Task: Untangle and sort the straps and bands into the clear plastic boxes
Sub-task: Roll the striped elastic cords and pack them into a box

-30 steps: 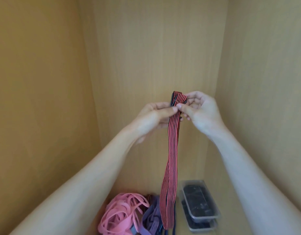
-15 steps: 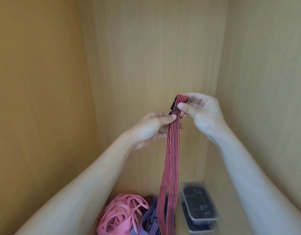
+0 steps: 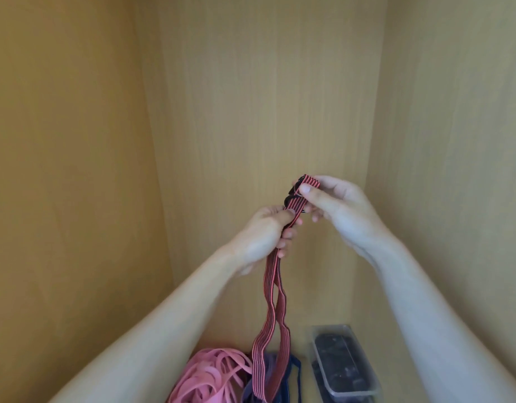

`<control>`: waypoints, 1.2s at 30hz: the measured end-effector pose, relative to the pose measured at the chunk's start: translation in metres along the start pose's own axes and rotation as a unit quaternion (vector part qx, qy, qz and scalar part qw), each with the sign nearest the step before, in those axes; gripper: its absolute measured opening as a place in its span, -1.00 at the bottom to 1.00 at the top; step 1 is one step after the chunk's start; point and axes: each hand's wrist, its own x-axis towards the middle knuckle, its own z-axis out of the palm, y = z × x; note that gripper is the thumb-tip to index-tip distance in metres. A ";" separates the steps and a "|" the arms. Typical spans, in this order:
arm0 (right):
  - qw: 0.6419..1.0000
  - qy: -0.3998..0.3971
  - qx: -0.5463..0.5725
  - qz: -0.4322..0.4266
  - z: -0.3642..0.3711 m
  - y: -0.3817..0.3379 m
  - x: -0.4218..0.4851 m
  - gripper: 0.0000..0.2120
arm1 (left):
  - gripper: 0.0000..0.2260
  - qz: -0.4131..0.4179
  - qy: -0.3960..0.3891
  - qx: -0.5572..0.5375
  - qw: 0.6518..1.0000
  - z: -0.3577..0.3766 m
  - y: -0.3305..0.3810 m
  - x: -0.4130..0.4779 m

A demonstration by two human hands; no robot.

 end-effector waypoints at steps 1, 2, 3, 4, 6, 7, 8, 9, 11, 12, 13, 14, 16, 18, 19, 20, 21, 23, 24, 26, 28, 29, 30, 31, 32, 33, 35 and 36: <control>1.000 -0.007 0.011 0.005 0.000 -0.001 0.000 -0.85 | -0.77 -0.001 0.003 0.006 1.000 -0.001 0.001 0.000; 1.000 -0.007 0.017 0.010 -0.001 -0.001 0.000 -0.80 | -0.76 0.000 0.002 0.010 1.000 -0.001 0.002 -0.001; 1.000 -0.004 0.020 0.019 -0.002 -0.002 0.001 -0.76 | -0.74 0.003 -0.001 0.011 1.000 -0.001 0.002 -0.002; 0.999 0.000 0.021 0.030 -0.005 -0.002 0.001 -0.75 | -0.72 0.008 -0.007 0.013 1.000 -0.001 0.001 -0.002; 0.998 0.008 0.023 0.052 -0.009 -0.001 0.003 -0.77 | -0.72 0.019 -0.021 0.021 0.999 -0.002 -0.001 -0.002; 0.998 0.015 0.023 0.057 -0.010 0.000 0.003 -0.79 | -0.73 0.023 -0.029 0.027 0.999 -0.002 -0.003 -0.001; 0.998 0.024 0.018 0.058 -0.011 0.002 0.003 -0.82 | -0.74 0.026 -0.036 0.032 0.999 -0.003 -0.005 0.000; 0.998 0.036 0.012 0.055 -0.010 0.003 0.004 -0.85 | -0.75 0.027 -0.042 0.034 0.998 -0.003 -0.007 0.000; 0.997 0.057 -0.004 0.045 -0.009 0.004 0.005 -0.87 | -0.75 0.028 -0.053 0.032 0.998 -0.003 -0.009 0.001; 0.997 0.064 -0.013 0.041 -0.008 0.005 0.006 -0.88 | -0.75 0.029 -0.058 0.030 0.997 -0.004 -0.009 0.001; 0.997 0.069 -0.023 0.037 -0.007 0.005 0.006 -0.87 | -0.75 0.028 -0.062 0.028 0.997 -0.005 -0.009 0.001; 0.996 0.074 -0.032 0.033 -0.007 0.004 0.006 -0.87 | -0.75 0.027 -0.064 0.026 0.997 -0.005 -0.009 0.001; 0.995 0.082 -0.045 0.027 -0.007 0.003 0.006 -0.87 | -0.75 0.022 -0.066 0.018 0.997 -0.006 -0.011 0.002; 0.994 0.090 -0.058 0.024 -0.005 0.002 0.006 -0.87 | -0.75 0.010 -0.058 0.017 0.998 -0.005 -0.014 0.002; 0.993 0.096 -0.070 0.024 -0.004 0.002 0.006 -0.88 | -0.74 0.002 -0.050 0.020 0.999 -0.005 -0.016 0.003; 0.991 0.103 -0.084 0.020 -0.003 0.003 0.006 -0.88 | -0.74 -0.005 -0.044 0.024 0.999 -0.005 -0.017 0.004; 0.989 0.108 -0.101 0.010 -0.001 0.004 0.005 -0.89 | -0.73 -0.011 -0.036 0.027 0.999 -0.006 -0.018 0.006; 0.985 0.100 -0.136 -0.026 0.006 0.005 0.002 -0.88 | -0.73 -0.022 -0.014 0.030 0.999 -0.010 -0.018 0.009; 0.984 0.085 -0.149 -0.046 0.011 0.003 0.000 -0.87 | -0.73 -0.029 0.001 0.023 0.999 -0.012 -0.017 0.010; 0.981 0.058 -0.165 -0.085 0.019 -0.001 -0.007 -0.87 | -0.71 -0.044 0.027 -0.008 0.999 -0.016 -0.015 0.010; 0.979 0.053 -0.165 -0.109 0.023 -0.005 -0.010 -0.87 | -0.71 -0.046 0.041 -0.052 0.997 -0.016 -0.012 0.010; 0.978 0.051 -0.168 -0.111 0.023 -0.005 -0.010 -0.84 | -0.73 -0.042 0.042 -0.070 0.996 -0.015 -0.011 0.009; 0.977 0.042 -0.178 -0.109 0.023 -0.005 -0.010 -0.82 | -0.76 -0.036 0.042 -0.084 0.995 -0.014 -0.009 0.009; 0.976 0.027 -0.189 -0.107 0.024 -0.004 -0.009 -0.78 | -0.78 -0.031 0.042 -0.096 0.994 -0.012 -0.008 0.009; 0.975 0.011 -0.195 -0.106 0.025 -0.003 -0.010 -0.75 | -0.78 -0.030 0.044 -0.109 0.993 -0.010 -0.006 0.009; 0.975 -0.001 -0.192 -0.109 0.026 -0.002 -0.011 -0.73 | -0.77 -0.033 0.047 -0.125 0.990 -0.009 -0.005 0.010; 0.974 -0.007 -0.182 -0.131 0.029 0.000 -0.013 -0.69 | -0.77 -0.034 0.048 -0.164 0.985 -0.009 -0.004 0.010; 0.973 -0.005 -0.183 -0.143 0.029 0.001 -0.013 -0.67 | -0.77 -0.033 0.041 -0.184 0.982 -0.009 -0.003 0.010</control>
